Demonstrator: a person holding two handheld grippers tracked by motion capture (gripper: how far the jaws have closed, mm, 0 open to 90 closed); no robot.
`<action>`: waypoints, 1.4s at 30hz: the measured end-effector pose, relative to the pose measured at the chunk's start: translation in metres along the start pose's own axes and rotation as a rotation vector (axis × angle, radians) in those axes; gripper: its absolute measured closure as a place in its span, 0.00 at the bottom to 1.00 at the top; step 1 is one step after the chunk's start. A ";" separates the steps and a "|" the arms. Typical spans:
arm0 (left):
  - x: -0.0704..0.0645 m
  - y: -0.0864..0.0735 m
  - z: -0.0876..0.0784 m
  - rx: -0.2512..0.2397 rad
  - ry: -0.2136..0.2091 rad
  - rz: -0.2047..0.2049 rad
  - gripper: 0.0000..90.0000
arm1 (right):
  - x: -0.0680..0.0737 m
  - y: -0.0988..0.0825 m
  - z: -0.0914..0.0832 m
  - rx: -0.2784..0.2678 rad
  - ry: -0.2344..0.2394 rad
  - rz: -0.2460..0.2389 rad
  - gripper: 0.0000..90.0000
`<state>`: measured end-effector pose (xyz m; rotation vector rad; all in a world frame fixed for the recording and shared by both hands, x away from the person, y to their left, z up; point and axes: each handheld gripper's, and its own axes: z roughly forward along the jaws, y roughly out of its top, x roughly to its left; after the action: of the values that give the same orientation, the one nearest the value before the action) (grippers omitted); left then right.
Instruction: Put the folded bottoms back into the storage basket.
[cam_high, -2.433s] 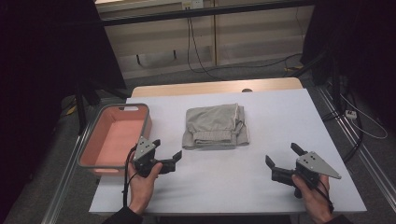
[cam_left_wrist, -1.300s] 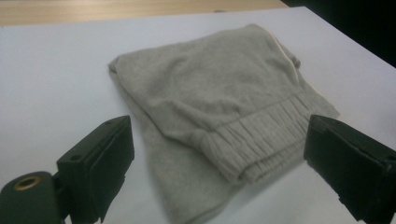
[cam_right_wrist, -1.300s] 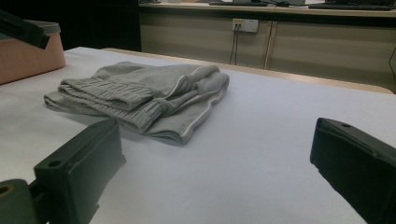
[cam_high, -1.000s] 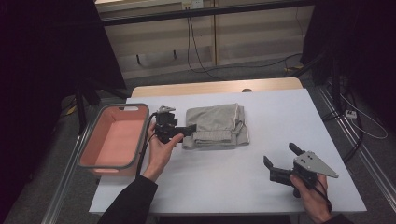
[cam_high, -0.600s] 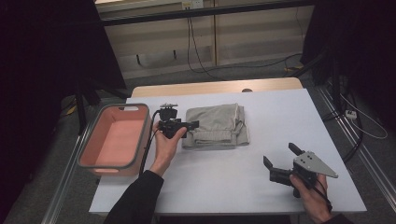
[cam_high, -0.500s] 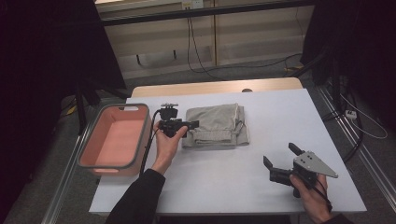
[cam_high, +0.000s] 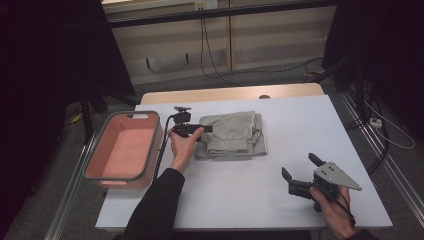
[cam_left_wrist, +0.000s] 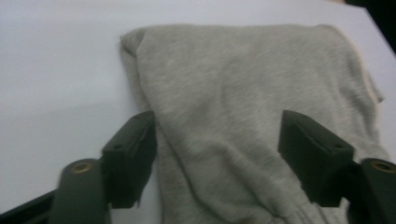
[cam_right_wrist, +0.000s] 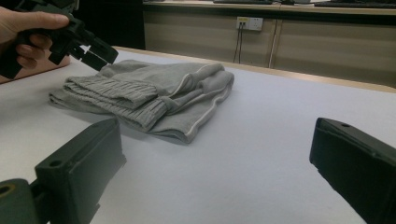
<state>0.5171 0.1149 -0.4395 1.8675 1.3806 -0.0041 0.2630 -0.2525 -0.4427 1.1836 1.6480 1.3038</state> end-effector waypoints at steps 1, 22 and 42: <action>0.001 -0.001 0.002 0.014 0.000 -0.004 0.35 | 0.000 0.000 0.000 0.000 0.000 -0.001 0.03; 0.004 -0.004 0.014 0.070 -0.060 -0.133 0.63 | 0.000 0.000 0.000 0.002 0.000 -0.002 0.03; -0.004 -0.010 0.023 0.109 -0.146 -0.135 0.85 | 0.001 0.000 0.001 0.003 0.003 -0.006 0.03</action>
<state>0.5178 0.0990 -0.4597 1.8200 1.4255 -0.2835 0.2640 -0.2512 -0.4430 1.1783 1.6552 1.3004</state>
